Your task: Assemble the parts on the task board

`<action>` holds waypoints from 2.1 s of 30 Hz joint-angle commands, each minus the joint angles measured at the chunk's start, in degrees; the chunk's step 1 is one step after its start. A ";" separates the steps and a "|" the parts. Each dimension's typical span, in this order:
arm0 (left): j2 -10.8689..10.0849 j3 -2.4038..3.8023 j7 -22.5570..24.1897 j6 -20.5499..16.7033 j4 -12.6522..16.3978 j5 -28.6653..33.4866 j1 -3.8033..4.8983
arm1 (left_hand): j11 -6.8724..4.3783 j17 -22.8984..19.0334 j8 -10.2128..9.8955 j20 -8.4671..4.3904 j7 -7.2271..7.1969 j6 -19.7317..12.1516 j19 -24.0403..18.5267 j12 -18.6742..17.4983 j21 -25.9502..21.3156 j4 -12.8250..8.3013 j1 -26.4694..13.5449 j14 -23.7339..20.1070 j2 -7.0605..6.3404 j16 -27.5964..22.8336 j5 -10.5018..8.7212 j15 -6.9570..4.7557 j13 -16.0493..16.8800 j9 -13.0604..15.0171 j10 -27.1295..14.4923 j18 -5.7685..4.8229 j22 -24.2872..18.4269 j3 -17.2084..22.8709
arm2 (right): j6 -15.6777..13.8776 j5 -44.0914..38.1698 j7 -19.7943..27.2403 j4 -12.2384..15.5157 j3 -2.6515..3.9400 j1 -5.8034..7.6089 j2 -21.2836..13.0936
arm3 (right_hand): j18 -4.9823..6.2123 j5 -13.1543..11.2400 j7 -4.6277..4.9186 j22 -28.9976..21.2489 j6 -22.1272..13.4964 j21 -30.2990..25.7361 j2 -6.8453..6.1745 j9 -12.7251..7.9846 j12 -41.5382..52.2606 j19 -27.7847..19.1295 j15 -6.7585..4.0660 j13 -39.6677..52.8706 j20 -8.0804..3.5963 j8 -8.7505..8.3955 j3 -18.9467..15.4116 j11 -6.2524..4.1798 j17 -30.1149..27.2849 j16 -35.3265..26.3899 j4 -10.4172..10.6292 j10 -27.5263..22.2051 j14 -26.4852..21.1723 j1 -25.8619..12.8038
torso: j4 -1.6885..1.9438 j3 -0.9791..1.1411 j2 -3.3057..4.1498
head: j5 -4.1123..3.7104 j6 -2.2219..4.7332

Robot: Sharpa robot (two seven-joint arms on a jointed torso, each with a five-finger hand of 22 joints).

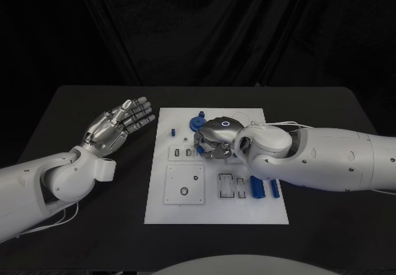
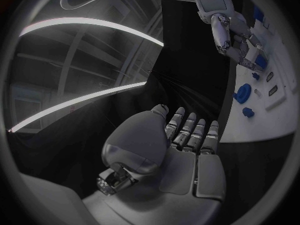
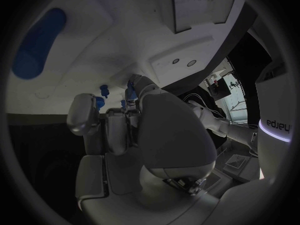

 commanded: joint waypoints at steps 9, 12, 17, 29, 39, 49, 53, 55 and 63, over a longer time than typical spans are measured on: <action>0.17 0.04 5.15 1.21 -0.13 0.15 -0.15 | 0.27 0.07 0.05 -0.12 1.82 0.00 0.15 0.23 0.03 -0.01 0.56 0.03 0.14 0.41 0.31 0.47 0.03 0.02 -0.22 -0.67 -0.03 0.42 | 2.70 -1.33 -3.09 -1.09 0.04 -0.47 1.03 | 1.36 -0.86 1.12 2.53 -1.71 -1.46 -0.93 12.69 -0.74 -1.07 0.73 7.11 0.49 -0.36 1.23 0.62 6.14 -0.69 -0.31 -1.59 1.63 -1.30 | 0.05 -0.05 0.01 | -0.15 0.39; 0.16 0.04 5.09 1.21 -0.16 0.15 -0.16 | 0.27 0.07 0.05 -0.12 1.82 0.00 0.15 0.23 0.03 -0.01 0.56 0.03 0.14 0.41 0.31 0.47 0.03 0.02 -0.22 -0.67 -0.03 0.42 | 2.88 -1.34 -3.04 -1.26 0.04 -0.56 1.26 | 1.40 -1.25 1.29 2.47 -2.04 -1.72 -1.03 12.43 -0.82 -1.21 0.86 6.99 0.62 -0.92 1.45 0.77 6.06 -0.75 -0.35 -1.79 1.55 -1.55 | 0.05 -0.05 0.00 | -0.17 0.48; 0.17 0.04 5.04 1.17 -0.21 0.15 -0.18 | 0.33 0.08 0.03 -0.11 1.86 -0.06 0.11 0.21 -0.01 -0.04 0.54 0.02 0.14 0.44 0.31 0.52 0.03 0.01 -0.27 -0.71 -0.05 0.60 | 2.89 -1.34 -2.61 -1.60 0.04 -0.70 1.56 | 1.51 -3.28 1.63 2.34 -2.67 -2.32 -1.27 11.81 -0.99 -1.51 1.17 6.71 0.91 -2.10 1.64 1.10 5.84 -0.90 -0.29 -2.22 1.37 -2.29 | -0.01 -0.04 -0.01 | -0.19 0.51; 0.22 0.04 4.95 1.17 -0.38 0.15 -0.23 | 0.36 0.09 0.03 -0.11 1.91 -0.03 0.16 0.27 0.03 -0.05 0.54 0.05 0.15 0.51 0.31 0.55 0.04 0.01 -0.24 -0.73 -0.03 0.73 | 3.83 -1.35 -2.07 -2.25 0.04 -0.83 1.91 | 1.91 -11.07 2.95 1.85 -6.45 -4.59 -2.45 7.52 -2.61 -2.42 1.95 4.42 1.80 -8.61 1.06 1.88 4.77 -1.69 0.84 -5.23 0.60 -4.96 | 0.05 -0.02 -0.01 | -0.30 0.23; 0.30 0.04 4.72 1.25 -0.61 0.15 -0.33 | 0.38 0.09 0.03 -0.11 1.94 -0.06 0.19 0.29 0.06 -0.08 0.53 0.06 0.16 0.54 0.32 0.58 0.05 0.01 -0.23 -0.76 -0.02 0.88 | 4.01 -1.34 -2.01 -2.42 0.04 -0.84 1.82 | 1.94 -13.09 3.01 1.91 -6.86 -4.99 -2.56 6.21 -2.75 -2.35 1.87 4.13 1.75 -10.38 0.34 1.76 4.74 -1.66 1.13 -5.48 0.58 -5.39 | 0.01 0.01 0.00 | -0.29 0.00; 0.35 0.04 4.50 1.29 -0.75 0.15 -0.51 | 0.38 0.09 0.02 -0.11 1.98 -0.07 0.17 0.31 0.04 -0.11 0.52 0.04 0.16 0.56 0.33 0.59 0.05 0.01 -0.25 -0.78 -0.03 1.08 | 3.69 -1.34 -1.61 -2.40 0.04 -0.85 1.63 | 1.93 -15.42 2.94 2.07 -7.85 -5.25 -2.84 4.92 -2.72 -2.15 1.69 4.05 1.60 -12.13 -0.85 1.53 4.73 -1.60 1.57 -5.48 0.61 -5.91 | 0.02 0.01 0.00 | -0.21 -0.21; 0.35 0.04 4.42 1.30 -0.81 0.15 -0.63 | 0.38 0.09 0.02 -0.11 1.98 -0.07 0.17 0.31 0.04 -0.11 0.52 0.04 0.16 0.56 0.33 0.59 0.05 0.01 -0.25 -0.78 -0.03 1.08 | 3.21 -1.34 -1.21 -2.38 0.04 -0.85 1.54 | 1.90 -17.25 2.85 2.27 -9.40 -5.37 -3.25 3.72 -2.81 -1.93 1.58 3.83 1.48 -13.70 -2.13 1.40 4.79 -1.49 2.27 -5.74 0.67 -6.11 | 0.03 0.02 0.00 | -0.20 -0.25; 0.32 0.04 4.41 1.29 -0.85 0.15 -0.70 | 0.38 0.09 0.02 -0.11 1.98 -0.07 0.17 0.31 0.04 -0.11 0.52 0.04 0.16 0.56 0.33 0.59 0.05 0.01 -0.25 -0.78 -0.03 1.08 | 2.97 -1.34 -0.99 -2.38 0.04 -0.85 1.50 | 1.86 -18.74 2.69 2.46 -11.55 -5.41 -3.95 2.47 -2.85 -1.77 1.42 3.71 1.40 -15.24 -3.29 1.19 4.92 -1.35 3.58 -5.88 0.73 -5.87 | 0.03 0.02 0.00 | -0.20 -0.25; 0.10 0.04 4.48 1.11 -0.77 0.15 -0.96 | 0.38 0.09 0.02 -0.11 1.98 -0.07 0.17 0.31 0.04 -0.11 0.52 0.04 0.16 0.56 0.33 0.59 0.05 0.01 -0.25 -0.78 -0.03 1.08 | -0.71 -0.16 1.14 -2.03 0.05 -0.85 0.92 | 1.58 -21.01 0.81 3.64 -32.39 -4.40 -9.73 -6.27 -2.58 -0.80 0.40 3.86 0.48 -20.94 -8.73 -0.14 7.04 0.44 8.41 -5.41 1.81 -5.02 | 0.02 0.00 0.00 | -0.02 -0.23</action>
